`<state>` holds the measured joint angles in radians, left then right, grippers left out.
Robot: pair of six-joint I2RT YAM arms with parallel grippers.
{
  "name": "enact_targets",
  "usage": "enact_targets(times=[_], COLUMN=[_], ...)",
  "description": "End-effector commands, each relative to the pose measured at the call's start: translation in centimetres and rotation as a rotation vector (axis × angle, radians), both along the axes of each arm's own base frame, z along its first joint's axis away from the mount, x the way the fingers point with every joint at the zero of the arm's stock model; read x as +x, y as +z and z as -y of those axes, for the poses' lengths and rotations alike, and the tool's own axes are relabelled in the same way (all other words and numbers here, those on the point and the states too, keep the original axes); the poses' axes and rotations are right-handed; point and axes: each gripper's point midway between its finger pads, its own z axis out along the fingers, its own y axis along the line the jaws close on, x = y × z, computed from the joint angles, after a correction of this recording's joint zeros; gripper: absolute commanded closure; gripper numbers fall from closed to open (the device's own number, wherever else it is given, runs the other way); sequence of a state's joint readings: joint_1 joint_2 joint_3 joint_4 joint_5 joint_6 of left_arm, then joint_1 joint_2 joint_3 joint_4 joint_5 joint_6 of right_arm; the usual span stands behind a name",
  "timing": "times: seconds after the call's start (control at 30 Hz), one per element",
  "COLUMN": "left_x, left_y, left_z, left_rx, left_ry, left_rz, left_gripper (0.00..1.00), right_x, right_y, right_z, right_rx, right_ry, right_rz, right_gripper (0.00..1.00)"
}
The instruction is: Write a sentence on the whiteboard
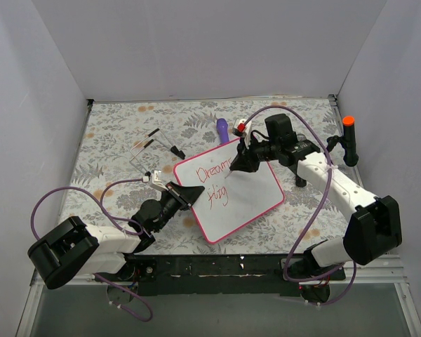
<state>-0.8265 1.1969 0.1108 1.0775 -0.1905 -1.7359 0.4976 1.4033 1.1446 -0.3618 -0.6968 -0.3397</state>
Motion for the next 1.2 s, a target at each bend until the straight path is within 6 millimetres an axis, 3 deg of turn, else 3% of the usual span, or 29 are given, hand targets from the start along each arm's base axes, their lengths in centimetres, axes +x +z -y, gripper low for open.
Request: enact_targets(times=[0.0, 0.67, 0.8, 1.17], left_x=[-0.5, -0.4, -0.4, -0.5], left_y=[7.4, 7.5, 7.5, 7.6], left_z=[-0.1, 0.0, 0.0, 0.0], left_rx=[-0.232, -0.232, -0.231, -0.233], left_ry=[-0.015, -0.018, -0.021, -0.021], left_rz=[0.148, 0.15, 0.151, 0.151], left_gripper=[1.0, 1.0, 1.0, 1.0], right_x=[1.0, -4.3, -4.2, -0.9], right_y=[1.1, -1.8, -1.5, 0.2], right_z=[-0.6, 0.9, 0.9, 0.4], right_rx=[0.027, 0.001, 0.003, 0.004], right_ry=[-0.011, 0.105, 0.104, 0.022], right_rz=[0.034, -0.026, -0.02, 0.027], right_gripper=[0.99, 0.99, 0.99, 0.99])
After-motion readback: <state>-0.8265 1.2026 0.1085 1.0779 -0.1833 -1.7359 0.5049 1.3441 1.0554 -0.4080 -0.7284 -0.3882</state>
